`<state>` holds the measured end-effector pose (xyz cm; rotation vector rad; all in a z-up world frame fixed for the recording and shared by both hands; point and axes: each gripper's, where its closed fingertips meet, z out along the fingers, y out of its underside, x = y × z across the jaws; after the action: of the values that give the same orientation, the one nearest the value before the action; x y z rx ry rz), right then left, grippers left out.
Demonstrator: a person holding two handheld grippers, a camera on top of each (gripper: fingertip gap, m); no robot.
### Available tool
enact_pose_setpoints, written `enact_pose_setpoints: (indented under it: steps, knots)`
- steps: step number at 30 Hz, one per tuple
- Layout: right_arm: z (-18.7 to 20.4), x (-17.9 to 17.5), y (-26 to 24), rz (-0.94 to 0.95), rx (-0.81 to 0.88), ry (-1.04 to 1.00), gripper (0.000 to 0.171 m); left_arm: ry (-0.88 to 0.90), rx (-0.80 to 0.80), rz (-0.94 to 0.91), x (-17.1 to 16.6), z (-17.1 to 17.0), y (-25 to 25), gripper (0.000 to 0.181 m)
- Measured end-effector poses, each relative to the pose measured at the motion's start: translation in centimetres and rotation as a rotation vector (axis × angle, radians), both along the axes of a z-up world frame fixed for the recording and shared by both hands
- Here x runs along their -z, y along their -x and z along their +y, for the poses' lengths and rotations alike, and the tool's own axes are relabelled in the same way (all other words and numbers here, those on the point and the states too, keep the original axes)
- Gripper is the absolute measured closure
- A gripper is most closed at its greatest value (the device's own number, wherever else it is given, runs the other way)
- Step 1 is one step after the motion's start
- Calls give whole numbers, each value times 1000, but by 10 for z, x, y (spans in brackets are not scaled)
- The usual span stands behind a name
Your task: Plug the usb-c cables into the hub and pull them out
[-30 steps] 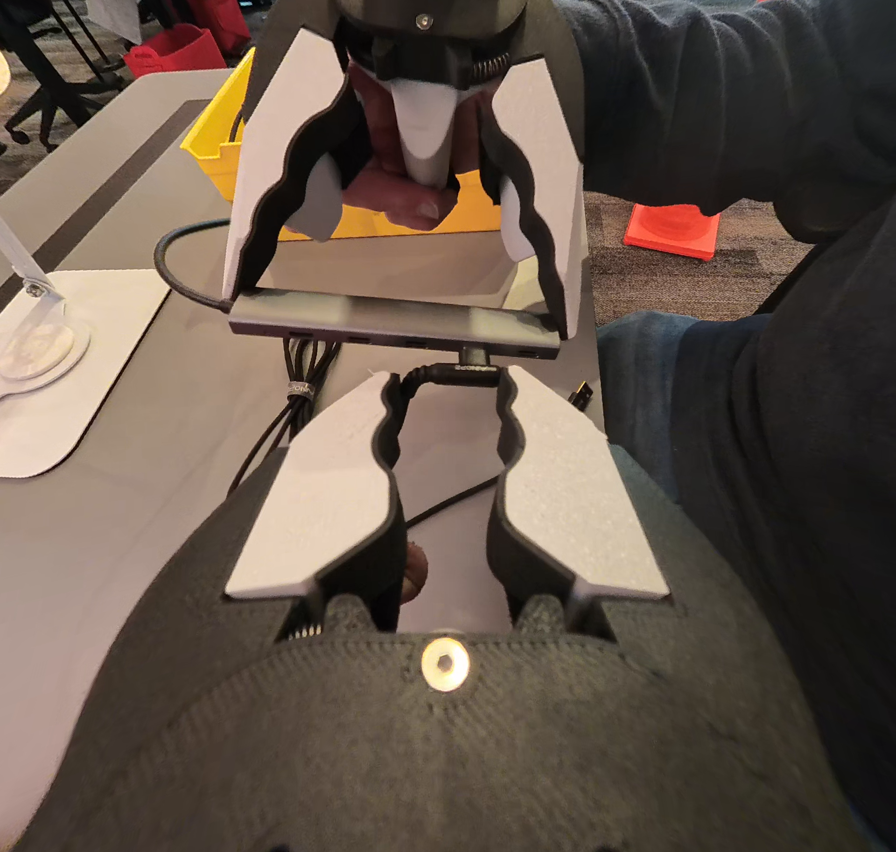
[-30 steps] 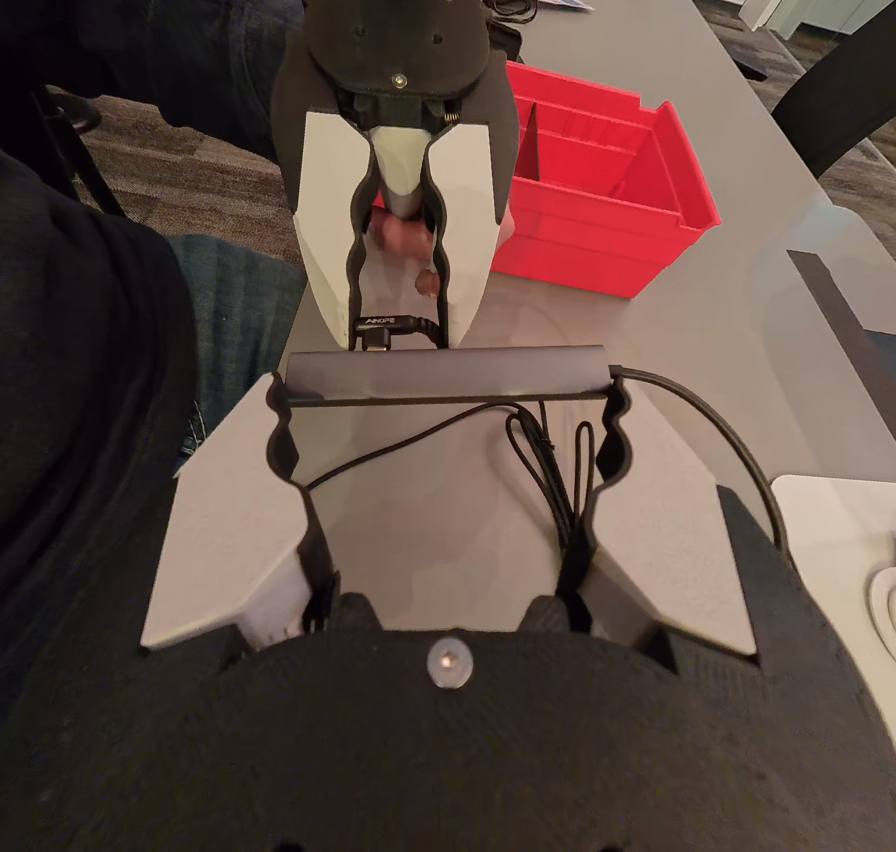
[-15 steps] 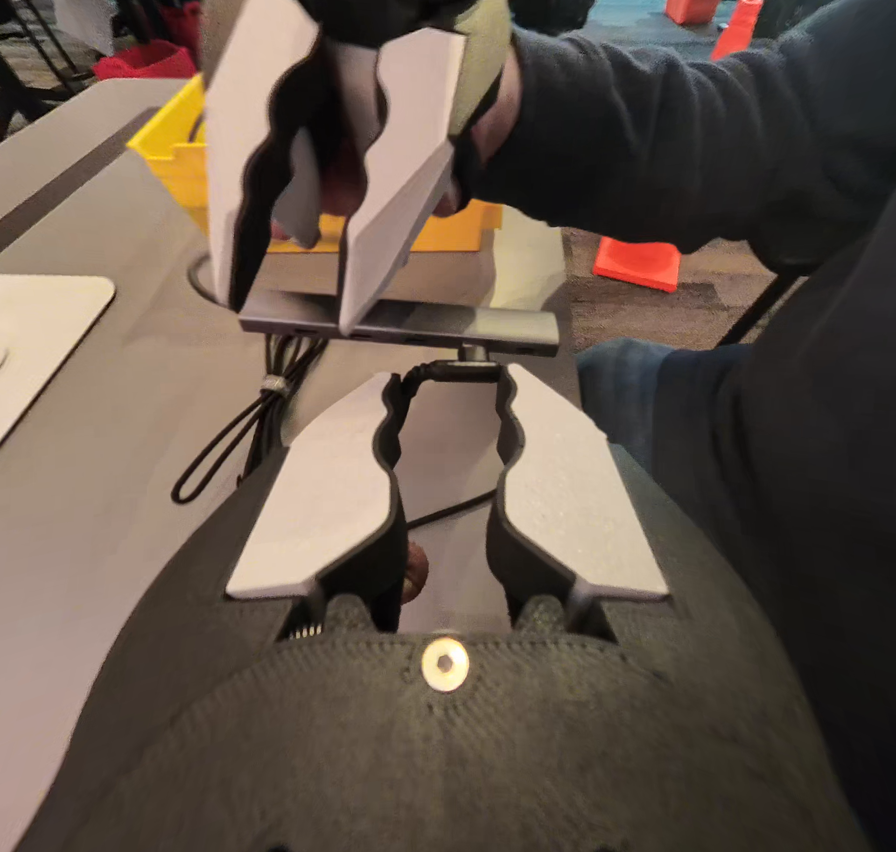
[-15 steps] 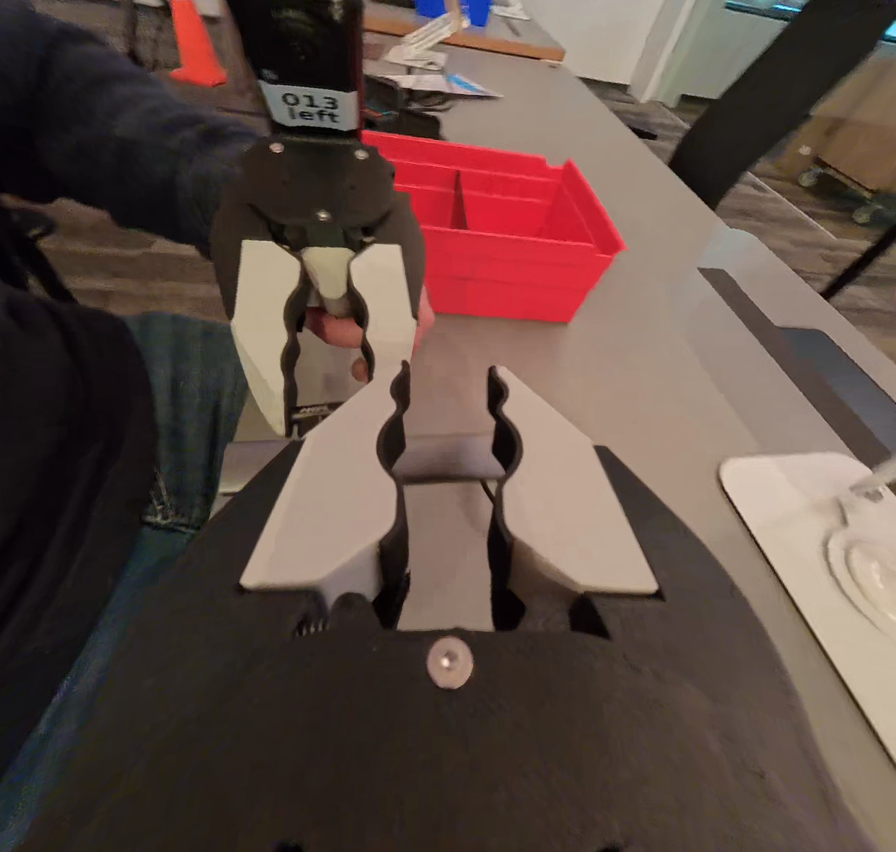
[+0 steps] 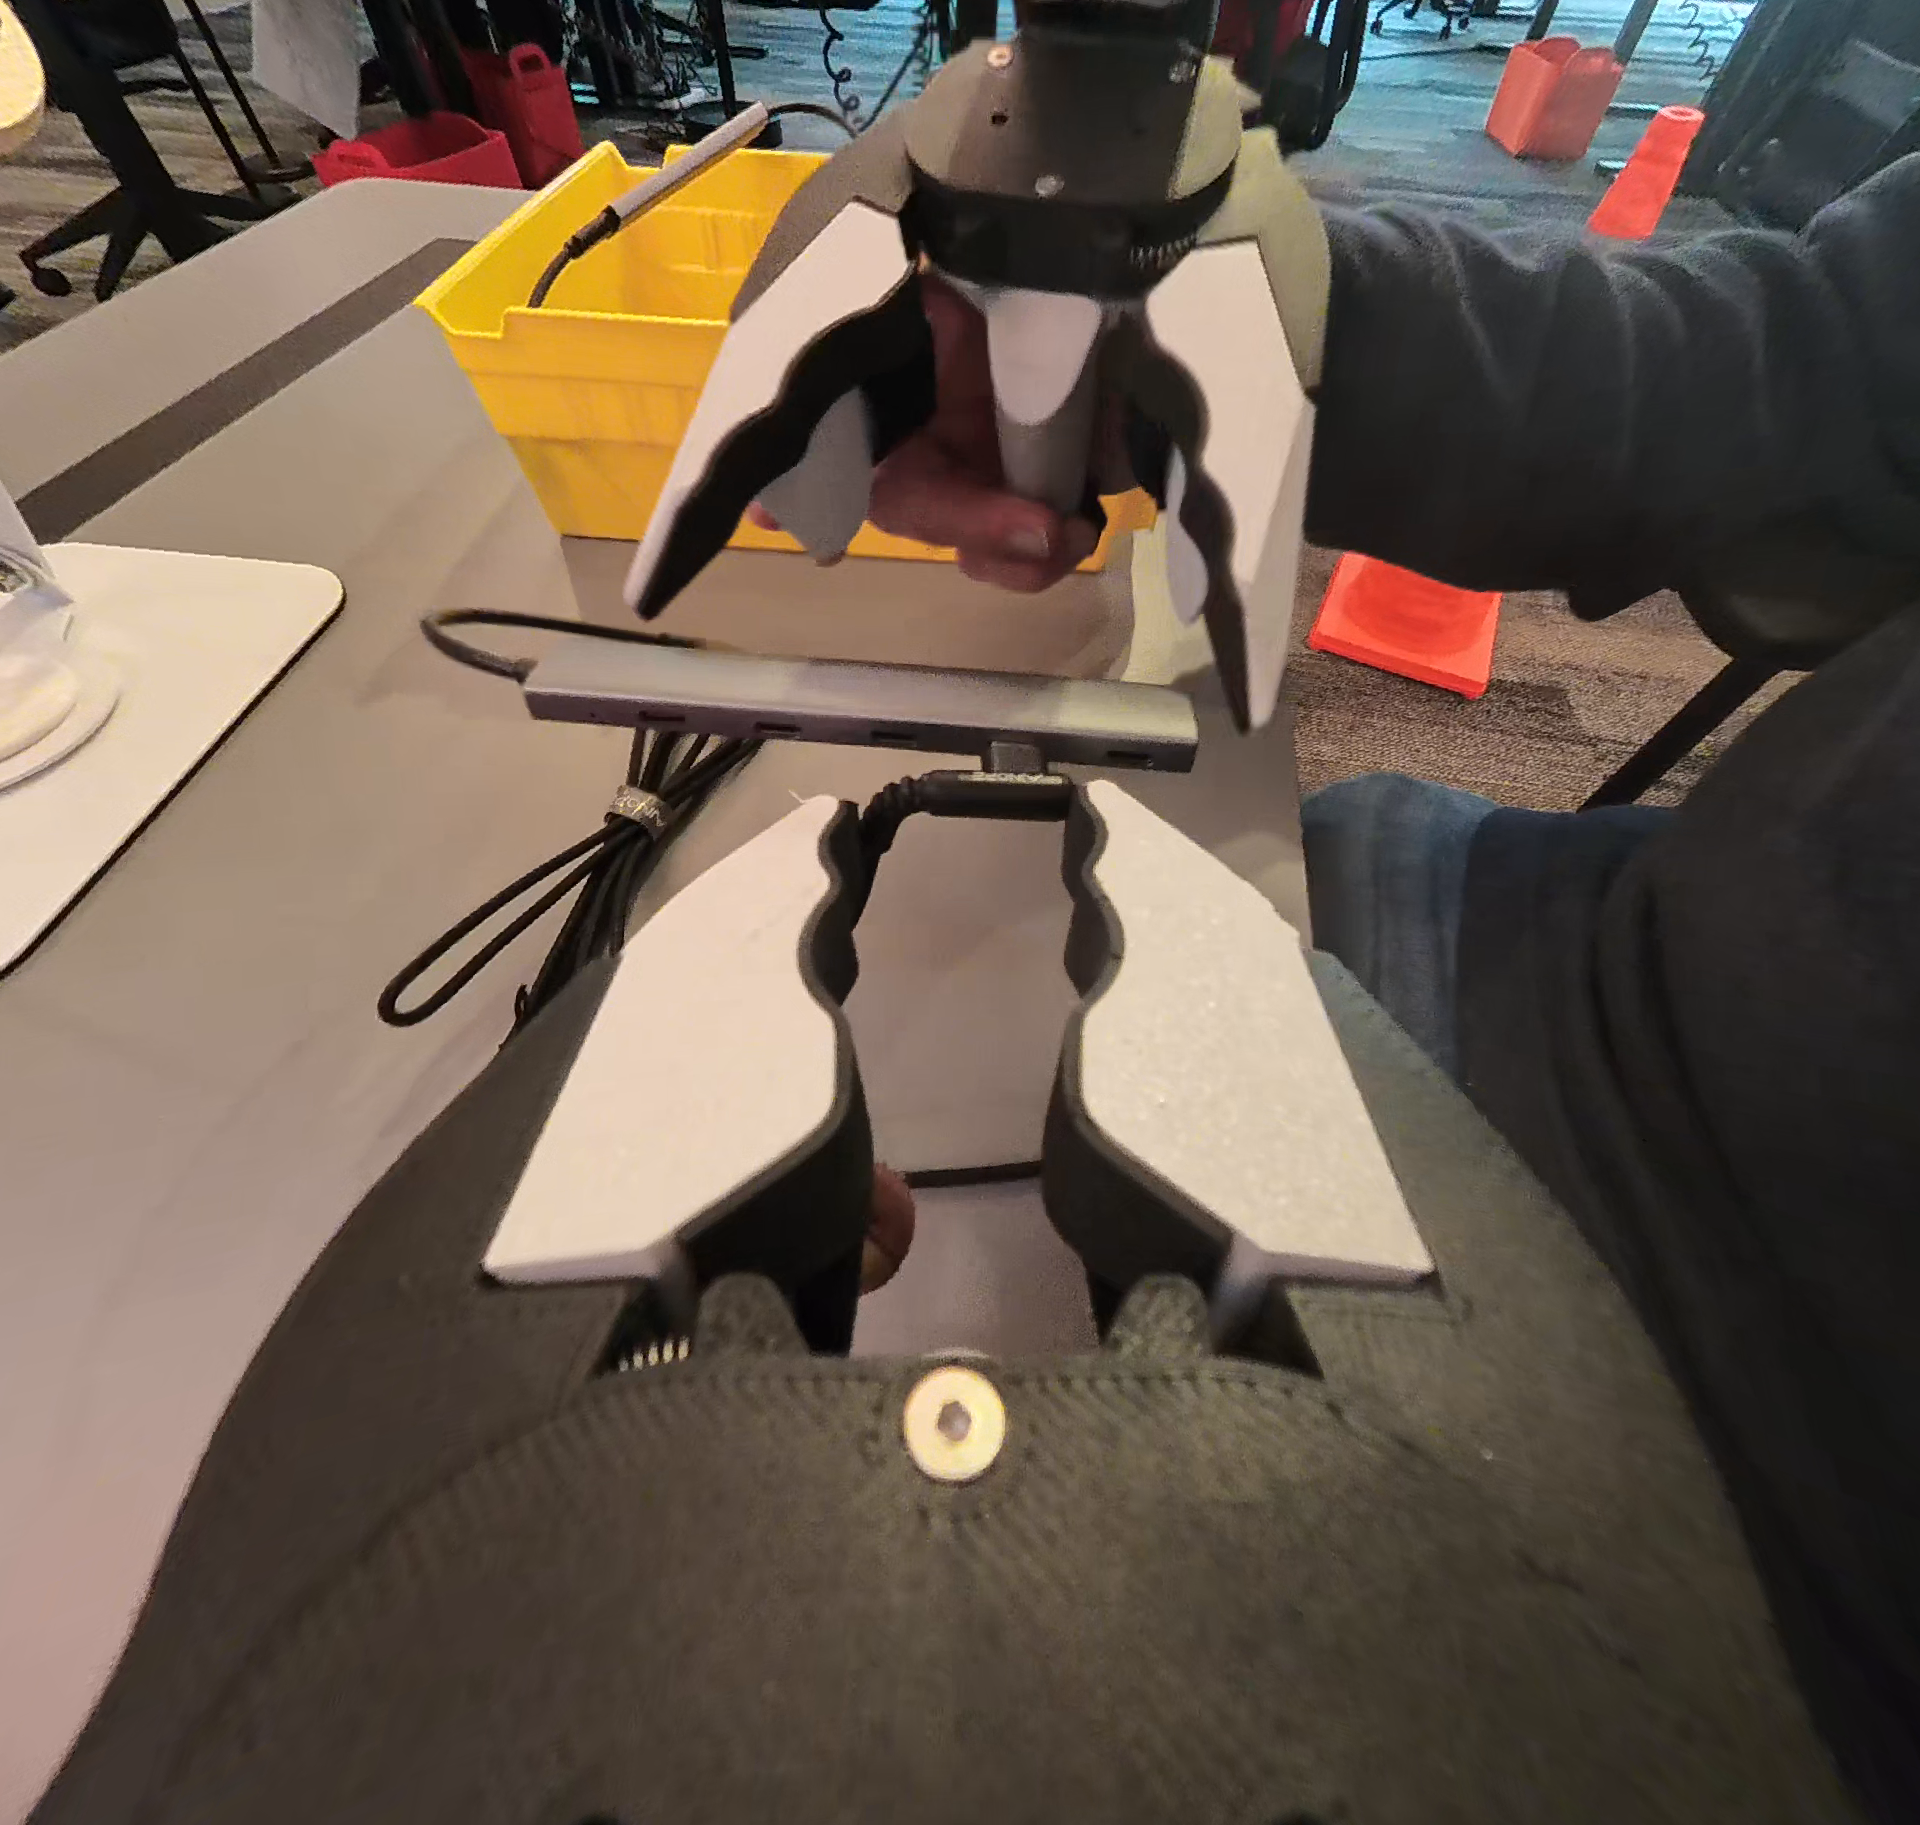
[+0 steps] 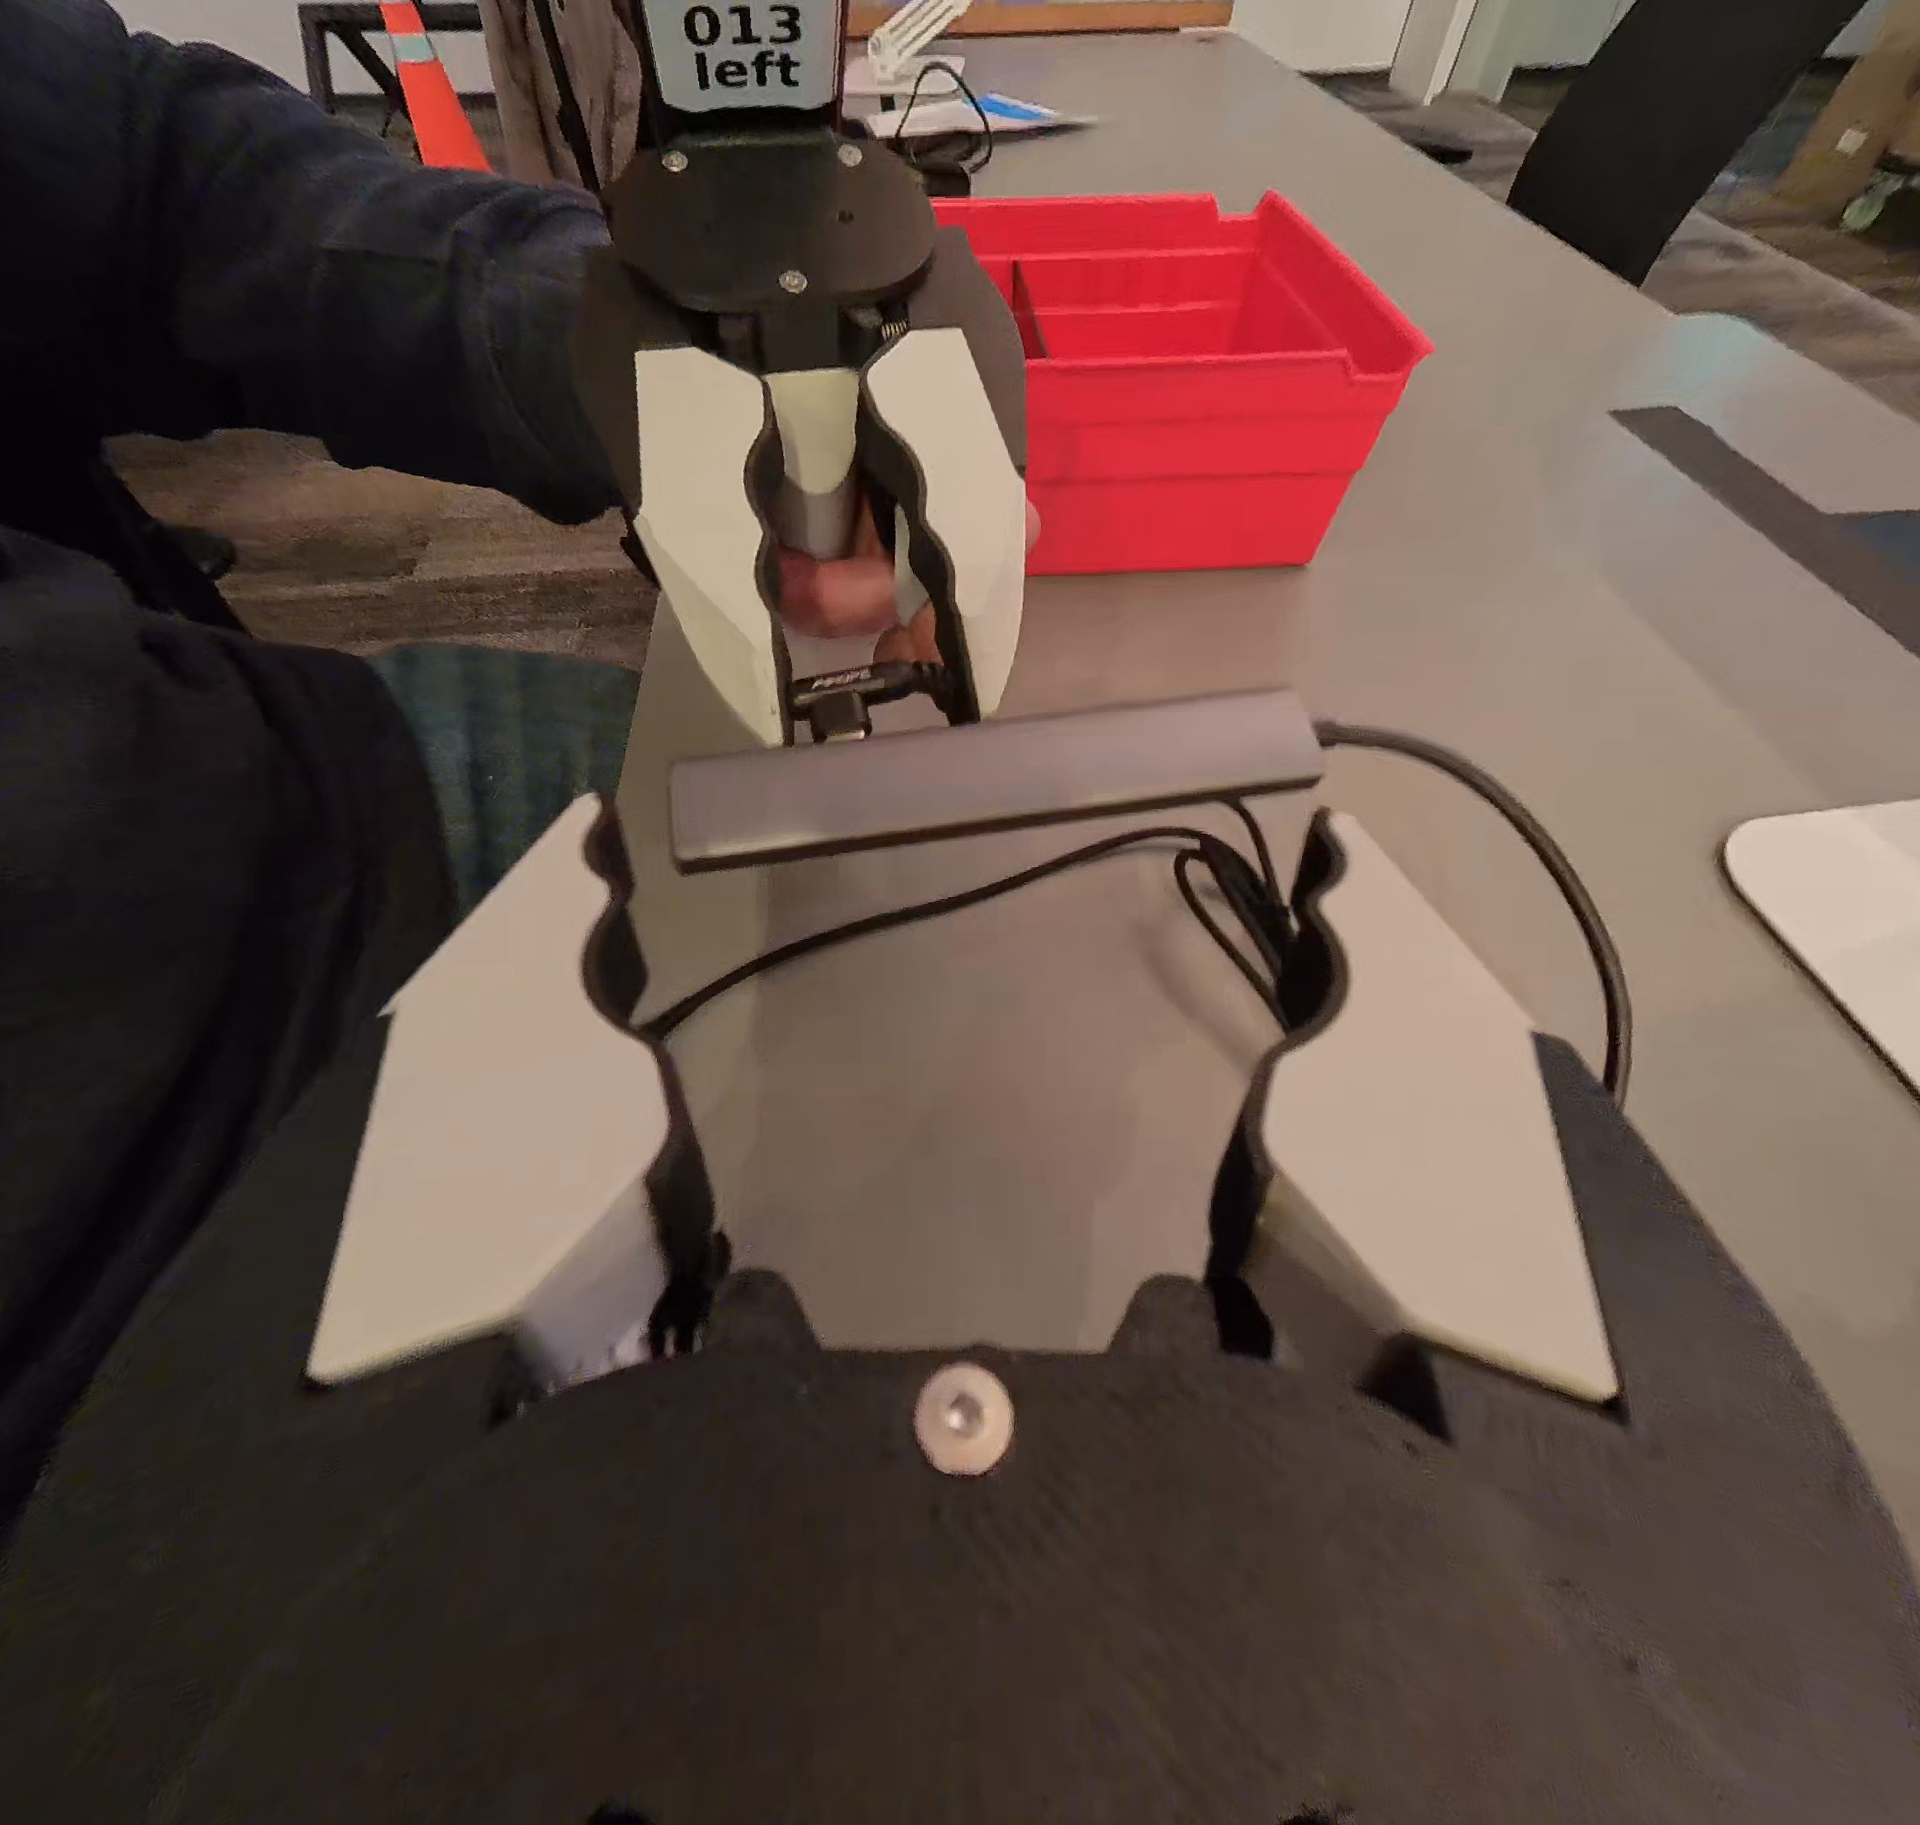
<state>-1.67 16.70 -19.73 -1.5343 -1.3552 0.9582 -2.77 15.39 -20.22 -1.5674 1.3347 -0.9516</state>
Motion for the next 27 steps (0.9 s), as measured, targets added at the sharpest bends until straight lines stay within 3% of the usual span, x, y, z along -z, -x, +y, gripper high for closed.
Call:
enact_pose_setpoints:
  steps: [2, 7, 15, 27]
  knots:
    - [-1, -1, 7, 24, -17, -10, 38, 2, 14, 2, -1, -4, -2, 144]
    - [-1, -3, 17, 93, -36, 29, 39, 5, 27, -21, -8, -8, -3, 144]
    - [-4, -4, 16, 155, -56, 7, 23, 33, 41, -49, -12, -10, -3, 144]
    - [-6, -8, 22, 192, -74, -3, 32, 63, 56, -85, -18, -12, -5, 144]
